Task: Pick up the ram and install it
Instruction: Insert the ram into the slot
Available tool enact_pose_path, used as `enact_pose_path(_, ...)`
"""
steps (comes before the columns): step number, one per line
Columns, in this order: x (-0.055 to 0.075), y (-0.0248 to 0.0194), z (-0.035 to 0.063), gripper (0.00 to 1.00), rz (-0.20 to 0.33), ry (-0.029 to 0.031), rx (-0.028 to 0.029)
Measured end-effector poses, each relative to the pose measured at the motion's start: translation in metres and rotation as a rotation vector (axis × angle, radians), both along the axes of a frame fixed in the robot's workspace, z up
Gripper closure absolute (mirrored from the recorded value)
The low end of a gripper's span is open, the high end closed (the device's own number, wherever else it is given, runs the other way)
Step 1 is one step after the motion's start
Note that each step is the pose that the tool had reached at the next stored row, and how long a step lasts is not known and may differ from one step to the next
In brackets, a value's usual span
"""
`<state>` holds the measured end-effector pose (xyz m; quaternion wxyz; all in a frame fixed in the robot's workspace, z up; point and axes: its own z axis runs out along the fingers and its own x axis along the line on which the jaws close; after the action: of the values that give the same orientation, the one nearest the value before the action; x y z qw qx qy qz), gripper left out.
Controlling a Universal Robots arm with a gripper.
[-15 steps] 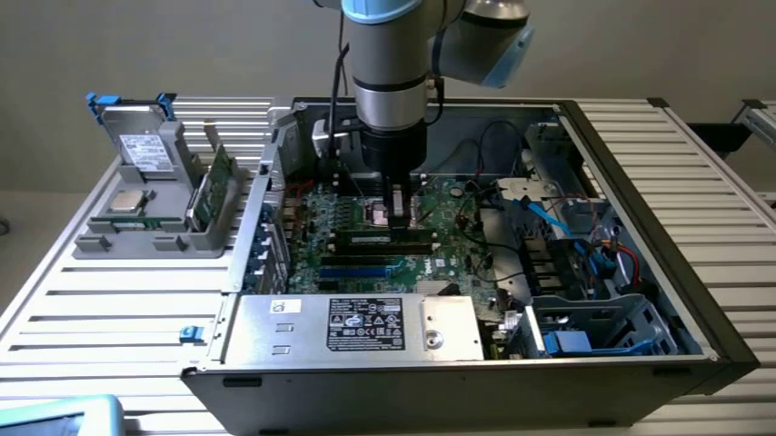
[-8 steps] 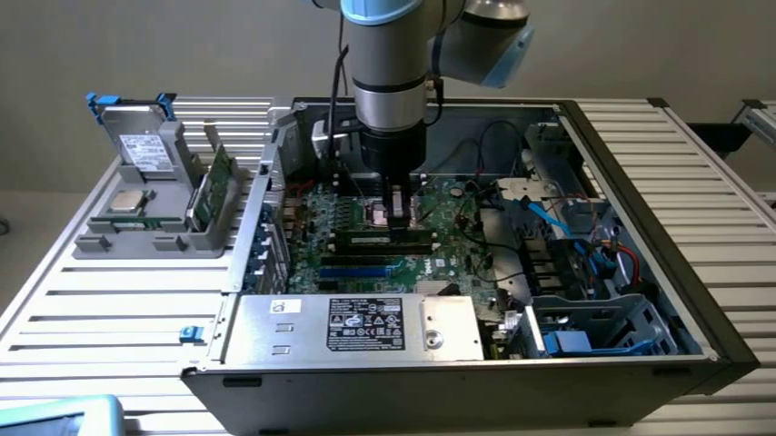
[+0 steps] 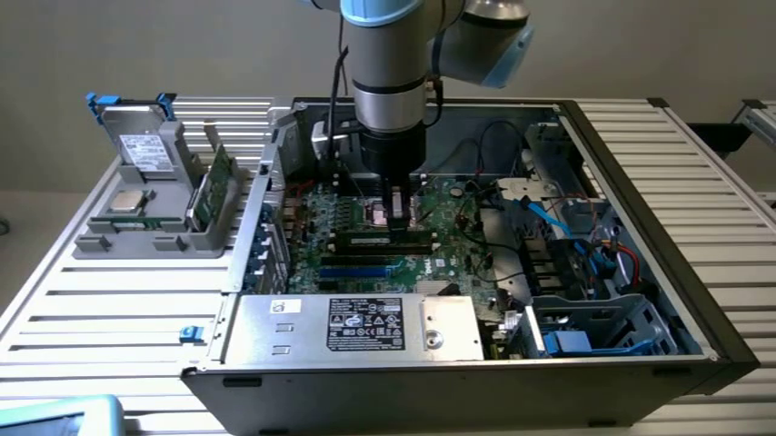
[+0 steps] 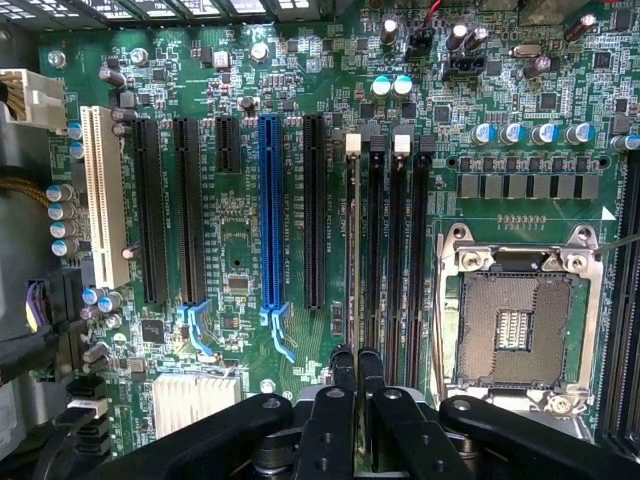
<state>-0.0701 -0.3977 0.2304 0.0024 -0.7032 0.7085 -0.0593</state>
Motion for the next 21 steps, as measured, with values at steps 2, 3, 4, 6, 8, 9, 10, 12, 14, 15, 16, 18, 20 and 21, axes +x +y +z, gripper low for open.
enact_pose_path(2, 0.0000, 0.0000, -0.0007, 0.87, -0.001, -0.0003, 0.0002)
enact_pose_path(3, 0.0000, 0.0000, -0.0011, 0.87, -0.001, -0.0003, 0.0002)
enact_pose_path(4, -0.0002, -0.0001, -0.0013, 0.87, -0.001, -0.0002, 0.0000)
enact_pose_path(6, -0.0006, -0.0001, -0.0017, 0.87, -0.002, -0.0004, 0.0000)
enact_pose_path(8, -0.0007, -0.0001, -0.0020, 0.87, -0.002, -0.0005, -0.0001)
enact_pose_path(9, -0.0007, -0.0001, -0.0023, 0.87, -0.001, -0.0007, 0.0000)
enact_pose_path(10, -0.0007, 0.0000, -0.0027, 0.87, -0.001, -0.0010, 0.0002)
enact_pose_path(12, -0.0007, 0.0000, -0.0035, 0.87, -0.002, -0.0014, 0.0000)
enact_pose_path(14, -0.0007, -0.0001, -0.0042, 0.87, -0.002, -0.0019, 0.0000)
enact_pose_path(15, -0.0008, -0.0001, -0.0044, 0.87, -0.002, -0.0021, -0.0001)
enact_pose_path(16, -0.0008, -0.0001, -0.0045, 0.87, -0.002, -0.0024, -0.0003)
enact_pose_path(18, -0.0009, -0.0001, -0.0046, 0.87, -0.002, -0.0026, -0.0004)
enact_pose_path(20, -0.0009, 0.0000, -0.0046, 0.86, -0.002, -0.0027, -0.0002)
enact_pose_path(21, -0.0009, 0.0000, -0.0046, 0.86, -0.002, -0.0027, -0.0002)
